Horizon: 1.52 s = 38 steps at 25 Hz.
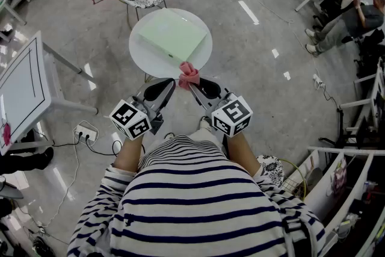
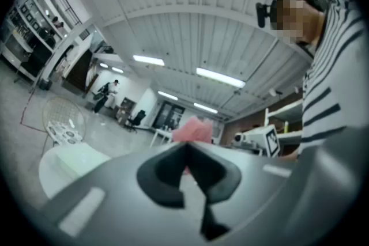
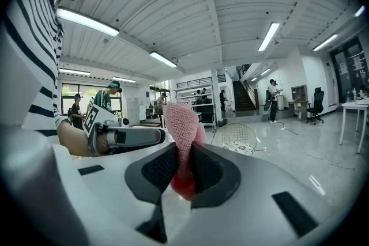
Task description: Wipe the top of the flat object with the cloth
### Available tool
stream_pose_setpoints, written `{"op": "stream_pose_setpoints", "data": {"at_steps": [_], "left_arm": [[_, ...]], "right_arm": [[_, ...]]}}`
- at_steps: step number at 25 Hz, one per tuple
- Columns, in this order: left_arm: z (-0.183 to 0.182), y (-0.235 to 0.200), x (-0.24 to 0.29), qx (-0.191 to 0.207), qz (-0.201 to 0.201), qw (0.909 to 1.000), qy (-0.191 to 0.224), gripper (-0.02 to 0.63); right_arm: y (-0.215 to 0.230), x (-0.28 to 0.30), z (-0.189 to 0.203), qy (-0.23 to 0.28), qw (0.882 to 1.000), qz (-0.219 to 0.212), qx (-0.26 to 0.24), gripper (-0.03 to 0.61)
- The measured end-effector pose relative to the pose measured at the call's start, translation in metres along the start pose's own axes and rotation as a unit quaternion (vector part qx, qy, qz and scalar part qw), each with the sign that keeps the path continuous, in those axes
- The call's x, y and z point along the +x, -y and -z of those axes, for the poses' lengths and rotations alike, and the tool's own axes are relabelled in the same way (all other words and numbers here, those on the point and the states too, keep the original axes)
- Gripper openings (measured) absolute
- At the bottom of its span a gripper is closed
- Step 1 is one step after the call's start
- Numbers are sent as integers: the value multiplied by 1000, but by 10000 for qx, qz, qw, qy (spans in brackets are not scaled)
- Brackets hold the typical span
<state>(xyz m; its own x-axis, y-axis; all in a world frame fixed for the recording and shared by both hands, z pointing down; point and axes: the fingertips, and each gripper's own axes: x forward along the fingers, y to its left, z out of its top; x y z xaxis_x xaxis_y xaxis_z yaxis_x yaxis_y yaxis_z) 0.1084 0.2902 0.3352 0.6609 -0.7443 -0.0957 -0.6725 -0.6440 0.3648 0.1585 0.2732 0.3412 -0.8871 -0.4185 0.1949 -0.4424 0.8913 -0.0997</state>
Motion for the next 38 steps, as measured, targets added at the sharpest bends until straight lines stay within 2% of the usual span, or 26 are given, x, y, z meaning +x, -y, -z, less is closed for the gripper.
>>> {"op": "stream_pose_setpoints", "data": {"at_steps": [12,20,27,31,38], "left_arm": [[4,-4,5,3,6,10000,-73,8],[0,-4,-4,73,-35,10000,-27,8],[0,-1,0,60,-104,9999,-8,8],[-4,-28,5,64,-151,9999,0,8],[-12,-90,33,29,-374,9993,-61,8]], "right_arm": [[6,0,5,-61,10000,45,24,57],[1,0,-2,113,9996,-55,247,58],[2,-4,-3,-16,9996,-179,218,58],[15,23,-5,-62,9994,-256,226,58],[65,76,-10,-139,9985,-447,289,58]]}}
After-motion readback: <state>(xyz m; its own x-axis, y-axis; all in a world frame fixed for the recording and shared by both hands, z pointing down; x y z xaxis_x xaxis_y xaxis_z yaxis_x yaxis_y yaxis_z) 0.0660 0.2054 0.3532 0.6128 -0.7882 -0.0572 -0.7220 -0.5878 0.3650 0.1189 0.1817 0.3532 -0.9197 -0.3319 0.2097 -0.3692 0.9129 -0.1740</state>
